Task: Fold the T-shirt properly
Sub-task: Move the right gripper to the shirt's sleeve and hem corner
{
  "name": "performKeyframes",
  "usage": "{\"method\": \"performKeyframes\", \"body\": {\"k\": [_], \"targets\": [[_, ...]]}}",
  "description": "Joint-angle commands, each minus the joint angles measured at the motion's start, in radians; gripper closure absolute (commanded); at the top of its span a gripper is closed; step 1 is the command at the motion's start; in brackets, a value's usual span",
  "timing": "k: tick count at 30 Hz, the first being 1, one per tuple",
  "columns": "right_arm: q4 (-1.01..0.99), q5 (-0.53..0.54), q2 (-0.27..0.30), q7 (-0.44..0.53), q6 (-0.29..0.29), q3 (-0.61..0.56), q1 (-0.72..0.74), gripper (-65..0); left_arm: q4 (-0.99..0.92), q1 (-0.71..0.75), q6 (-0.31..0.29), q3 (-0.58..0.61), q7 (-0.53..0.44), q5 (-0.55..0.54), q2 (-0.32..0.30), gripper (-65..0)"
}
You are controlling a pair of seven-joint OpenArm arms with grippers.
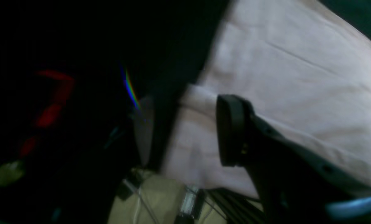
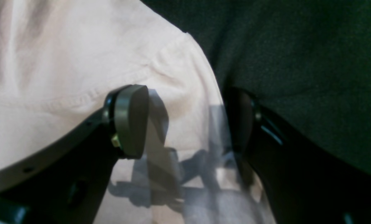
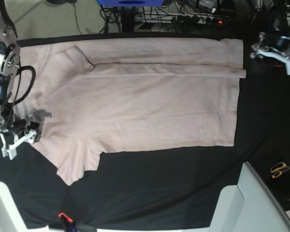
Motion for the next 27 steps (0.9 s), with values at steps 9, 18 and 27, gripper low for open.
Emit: {"method": "performKeyframes", "body": {"k": [9, 18, 27], "targets": [[0.034, -0.003, 0.012, 0.000, 0.003, -0.009, 0.049, -37.7, 0.020, 0.005, -0.005, 0.033, -0.017, -0.012, -0.011, -31.1], [0.051, -0.003, 0.012, 0.000, 0.003, -0.012, 0.052, -37.7, 0.020, 0.005, -0.005, 0.033, -0.017, -0.012, -0.014, -31.1], [0.040, -0.006, 0.031, 0.085, -0.137, -0.014, 0.032, -38.1, 0.018, 0.009, -0.005, 0.033, -0.019, -0.012, -0.014, -31.1]]}}
